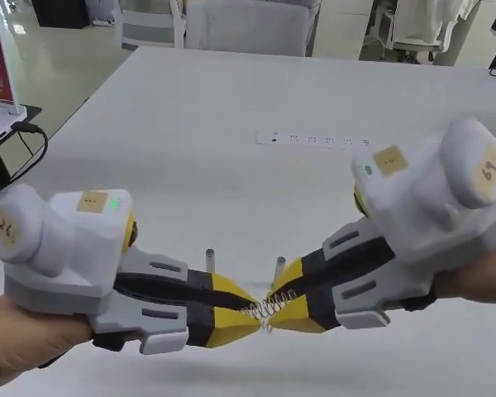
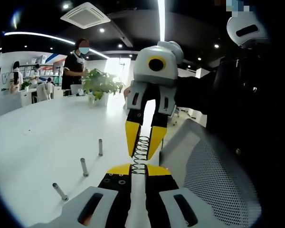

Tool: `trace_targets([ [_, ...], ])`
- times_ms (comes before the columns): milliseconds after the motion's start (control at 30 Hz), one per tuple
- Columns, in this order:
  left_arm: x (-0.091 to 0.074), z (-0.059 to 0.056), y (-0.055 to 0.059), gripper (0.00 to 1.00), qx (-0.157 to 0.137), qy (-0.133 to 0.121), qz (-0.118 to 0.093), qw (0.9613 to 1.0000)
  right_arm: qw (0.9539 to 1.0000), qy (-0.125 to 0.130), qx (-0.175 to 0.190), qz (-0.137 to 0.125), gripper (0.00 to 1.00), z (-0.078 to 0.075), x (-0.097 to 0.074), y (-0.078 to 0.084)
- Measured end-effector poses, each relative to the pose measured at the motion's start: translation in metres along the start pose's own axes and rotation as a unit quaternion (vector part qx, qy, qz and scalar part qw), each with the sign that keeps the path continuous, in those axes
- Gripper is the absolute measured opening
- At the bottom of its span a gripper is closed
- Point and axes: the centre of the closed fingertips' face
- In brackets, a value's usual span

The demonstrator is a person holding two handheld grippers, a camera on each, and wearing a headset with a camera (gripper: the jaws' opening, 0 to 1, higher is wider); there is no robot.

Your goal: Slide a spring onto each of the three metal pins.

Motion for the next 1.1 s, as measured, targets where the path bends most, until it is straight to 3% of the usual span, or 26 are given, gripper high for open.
trace_targets([
  [233,0.0009,0.0011,0.0002,0.02,0.0,-0.001,-0.001,1.0,0.9999,0.003,-0.008,0.011,0.08,0.0007,0.0001,-0.0065],
  [900,0.0065,0.0017,0.0041,0.04,0.004,-0.004,0.008,1.0,0.999,0.005,-0.014,0.043,0.08,0.0015,0.0035,-0.0039],
  [1033,0.0073,0.0031,0.0064,0.16,-0.006,-0.007,0.011,0.9999,0.9988,0.006,-0.015,0.046,0.08,0.0008,0.0021,-0.0047],
  [1100,0.007,0.0029,0.0058,0.16,-0.006,-0.007,0.009,0.9999,0.9987,0.007,-0.016,0.048,0.08,0.0003,0.0013,-0.0047],
])
Point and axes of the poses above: the centre of the closed fingertips' face, and the gripper's own axes: x roughly forward along the fingers, z roughly to its left, y roughly out of its underside, and after that the axes turned 6 degrees about z, right-handed
